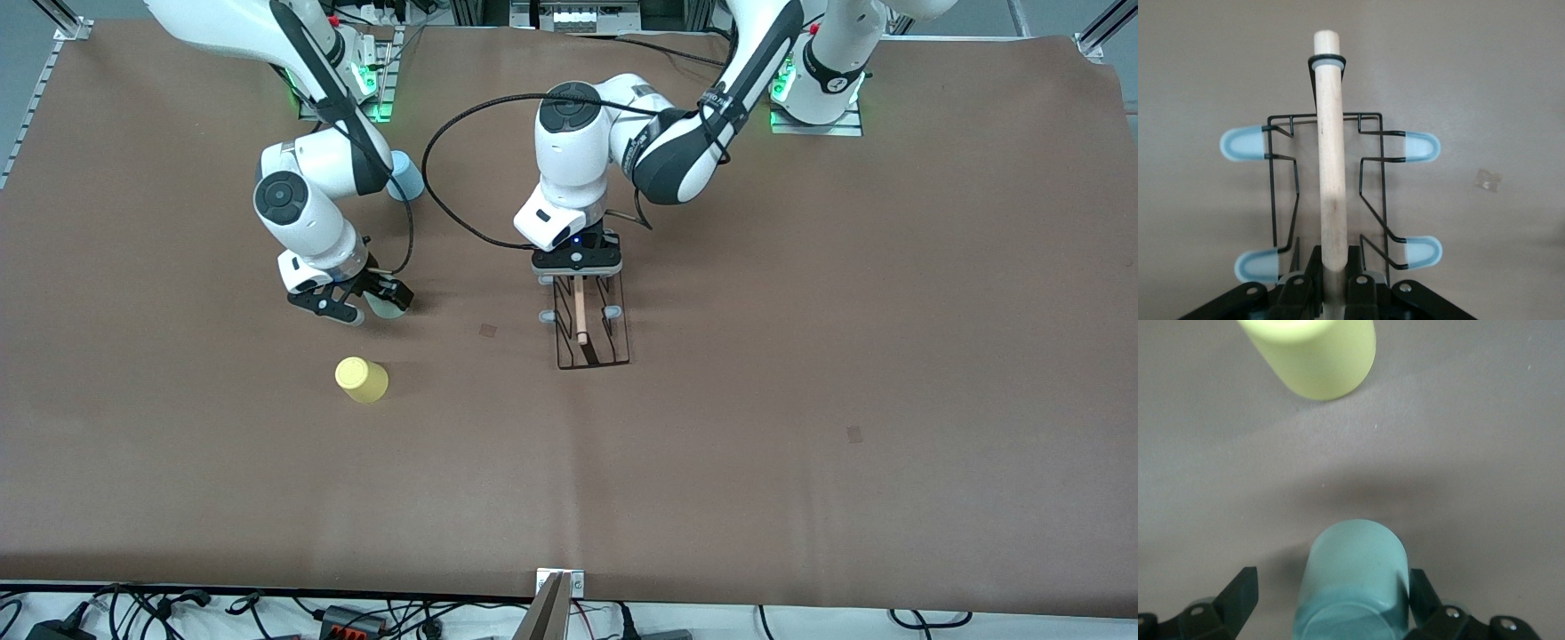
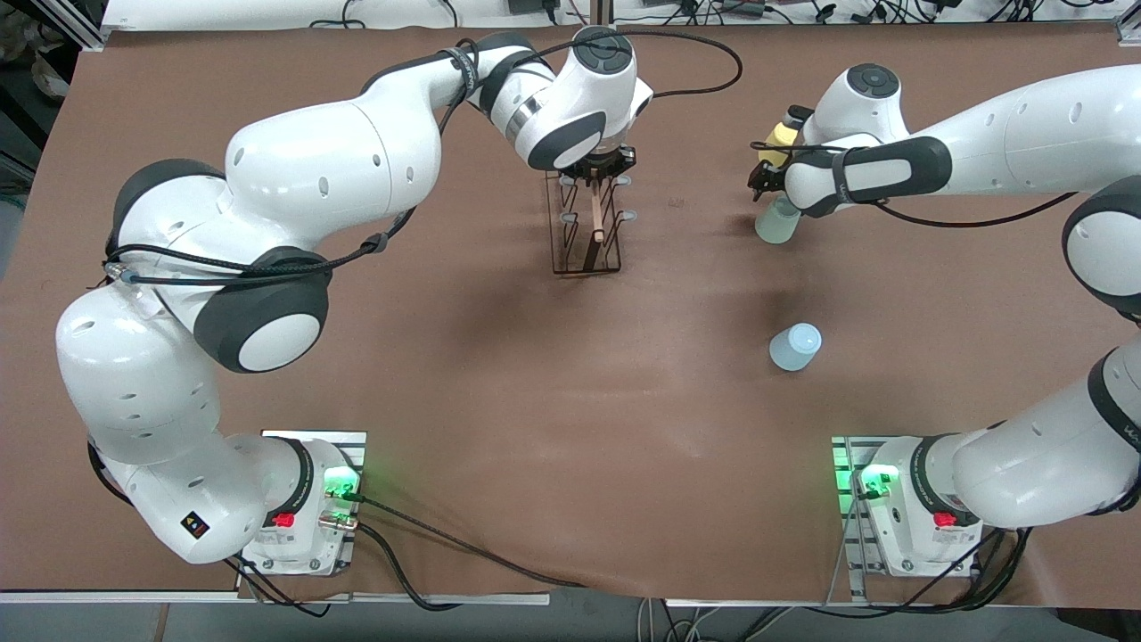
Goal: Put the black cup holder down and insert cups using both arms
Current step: 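Carry the rack mid-table with the left gripper while the right gripper grips the cup, then release the rack and withdraw the left gripper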
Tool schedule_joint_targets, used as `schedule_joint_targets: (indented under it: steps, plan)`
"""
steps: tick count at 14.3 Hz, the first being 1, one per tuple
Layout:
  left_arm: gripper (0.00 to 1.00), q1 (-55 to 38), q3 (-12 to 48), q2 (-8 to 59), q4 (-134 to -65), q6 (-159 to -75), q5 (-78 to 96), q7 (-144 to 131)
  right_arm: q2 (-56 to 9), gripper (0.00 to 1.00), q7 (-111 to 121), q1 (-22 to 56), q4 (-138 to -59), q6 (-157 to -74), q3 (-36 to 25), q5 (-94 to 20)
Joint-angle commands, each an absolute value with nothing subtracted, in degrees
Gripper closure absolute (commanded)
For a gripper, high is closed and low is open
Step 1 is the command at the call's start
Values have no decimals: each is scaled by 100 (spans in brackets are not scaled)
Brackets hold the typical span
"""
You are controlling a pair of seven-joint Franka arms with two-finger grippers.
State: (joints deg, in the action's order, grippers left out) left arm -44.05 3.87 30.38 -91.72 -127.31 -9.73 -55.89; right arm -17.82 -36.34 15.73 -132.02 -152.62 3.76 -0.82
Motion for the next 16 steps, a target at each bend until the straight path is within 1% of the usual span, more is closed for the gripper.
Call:
schedule_joint_targets:
  steps: [1,2,3,4,6,8,9,10,11,13,15,16]
  plan:
    - [96,-4491,325,3138,-9017,-12779,-1151,-5678,-1802,0,-3762,1600,-13368,-15407,378,-35]
    - [77,-4509,325,3138,-9035,-12736,-1151,-5695,-1802,0,-3762,1600,-13368,-15399,378,-35]
    - [30,-4561,325,3146,-9070,-12727,-1151,-5704,-1810,0,-3762,1600,-13377,-15407,378,-35]
    - [0,-4570,316,3173,-9079,-12727,-1151,-5704,-1811,0,-3762,1600,-13377,-15407,378,-35]
    - [0,-4570,316,3121,-9079,-12666,-1151,-5687,-1811,0,-3753,1600,-13377,-15407,378,-35]
    - [0,-4553,308,2989,-9027,-12403,-1151,-5652,-1811,0,-3727,1591,-13377,-15442,378,-35]
    - [0,-4518,316,2832,-9026,-12210,-1151,-5651,-1811,14,-3709,1591,-13377,-15442,378,-35]
    - [0,-4491,299,2673,-9026,-11956,-1151,-5625,-1811,35,-3700,1582,-13377,-15442,378,-35]
    - [0,-4474,264,2515,-9009,-11701,-1151,-5547,-1802,52,-3691,1565,-13377,-15434,378,-35]
    - [0,-4264,246,2138,-9009,-11156,-1151,-5109,-1776,77,-3674,1564,-13359,-15407,378,-26]
    - [0,-3957,246,1786,-9000,-10733,-1151,-4556,-1688,86,-3569,1564,-13342,-15381,378,-18]
    - [0,-3711,255,1610,-9000,-10566,-1143,-4153,-1444,87,-3499,1556,-13333,-15276,378,-26]
